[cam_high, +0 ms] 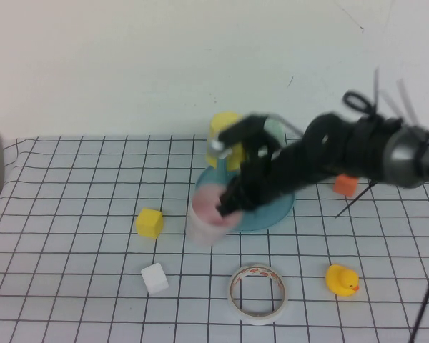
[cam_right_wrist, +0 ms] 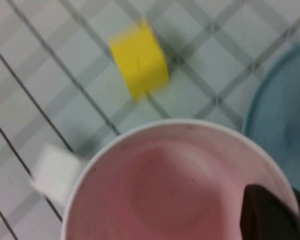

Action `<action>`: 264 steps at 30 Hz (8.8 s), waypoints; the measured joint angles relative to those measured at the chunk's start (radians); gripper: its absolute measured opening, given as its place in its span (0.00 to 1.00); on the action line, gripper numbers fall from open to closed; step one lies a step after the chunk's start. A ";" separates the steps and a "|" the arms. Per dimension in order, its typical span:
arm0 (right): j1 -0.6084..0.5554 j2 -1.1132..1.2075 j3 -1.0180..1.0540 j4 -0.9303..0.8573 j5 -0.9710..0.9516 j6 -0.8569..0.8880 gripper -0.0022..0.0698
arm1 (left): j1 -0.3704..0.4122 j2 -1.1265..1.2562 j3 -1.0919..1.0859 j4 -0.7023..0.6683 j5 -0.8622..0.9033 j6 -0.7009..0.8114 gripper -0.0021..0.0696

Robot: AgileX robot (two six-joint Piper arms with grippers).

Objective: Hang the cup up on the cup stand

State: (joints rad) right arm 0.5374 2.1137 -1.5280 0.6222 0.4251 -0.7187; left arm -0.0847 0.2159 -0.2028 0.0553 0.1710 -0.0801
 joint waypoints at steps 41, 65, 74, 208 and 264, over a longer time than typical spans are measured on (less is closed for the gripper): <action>0.180 -0.413 -0.002 1.060 0.368 -1.231 0.06 | 0.000 0.000 -0.001 0.476 -0.862 -2.419 0.92; 0.389 -0.398 -0.009 0.845 0.273 -1.722 0.06 | 0.000 0.002 0.001 0.540 -0.629 -2.479 0.97; 0.389 -0.383 -0.011 0.820 0.223 -1.716 0.06 | 0.000 0.008 0.001 0.563 -0.569 -2.354 0.79; 0.244 -1.120 0.887 -0.487 -0.140 0.512 0.05 | -0.236 1.225 -1.124 1.698 -0.684 -1.450 0.05; -0.189 -0.736 0.869 -0.551 0.010 0.183 0.05 | -0.228 0.057 -0.245 1.715 -0.892 -1.212 0.03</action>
State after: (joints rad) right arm 0.3480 1.3781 -0.6588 0.0716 0.4354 -0.5352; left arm -0.3126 0.2730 -0.4475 1.7701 -0.7212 -1.2918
